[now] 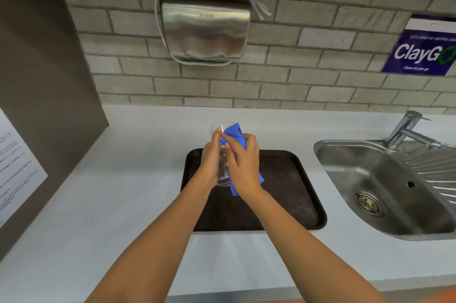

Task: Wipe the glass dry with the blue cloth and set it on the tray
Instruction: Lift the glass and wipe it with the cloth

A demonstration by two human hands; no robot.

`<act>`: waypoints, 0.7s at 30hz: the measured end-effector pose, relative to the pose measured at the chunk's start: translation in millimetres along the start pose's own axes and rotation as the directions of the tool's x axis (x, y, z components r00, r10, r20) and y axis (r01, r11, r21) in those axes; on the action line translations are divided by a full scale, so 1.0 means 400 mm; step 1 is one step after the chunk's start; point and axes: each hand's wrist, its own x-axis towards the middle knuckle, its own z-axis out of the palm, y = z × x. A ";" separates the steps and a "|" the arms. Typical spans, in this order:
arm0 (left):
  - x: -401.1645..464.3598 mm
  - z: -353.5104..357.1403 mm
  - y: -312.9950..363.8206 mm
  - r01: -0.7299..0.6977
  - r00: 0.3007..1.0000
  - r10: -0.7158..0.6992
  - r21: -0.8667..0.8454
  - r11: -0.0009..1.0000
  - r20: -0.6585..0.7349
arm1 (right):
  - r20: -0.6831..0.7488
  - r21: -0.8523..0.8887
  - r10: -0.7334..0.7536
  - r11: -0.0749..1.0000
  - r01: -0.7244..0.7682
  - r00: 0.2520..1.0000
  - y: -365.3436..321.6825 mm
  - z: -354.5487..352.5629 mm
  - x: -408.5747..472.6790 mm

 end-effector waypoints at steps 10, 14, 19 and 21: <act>0.005 -0.004 0.020 0.081 0.996 -0.083 -0.116 0.990 -0.015 | 0.401 0.540 0.546 0.507 -0.671 0.735 0.038 -0.019 0.060; 0.040 0.001 0.012 -0.009 0.970 0.047 0.160 0.987 -0.238 | 0.424 0.574 0.579 0.422 -0.702 0.696 0.065 0.013 0.070; 0.053 -0.010 -0.008 -0.139 0.898 0.354 0.595 0.792 -0.262 | 0.367 0.524 0.648 0.449 -0.724 0.667 0.083 0.045 0.062; 0.041 0.006 -0.019 -0.114 0.881 0.404 0.719 0.686 -0.245 | 0.348 0.525 0.622 0.490 -0.696 0.701 0.096 0.064 0.056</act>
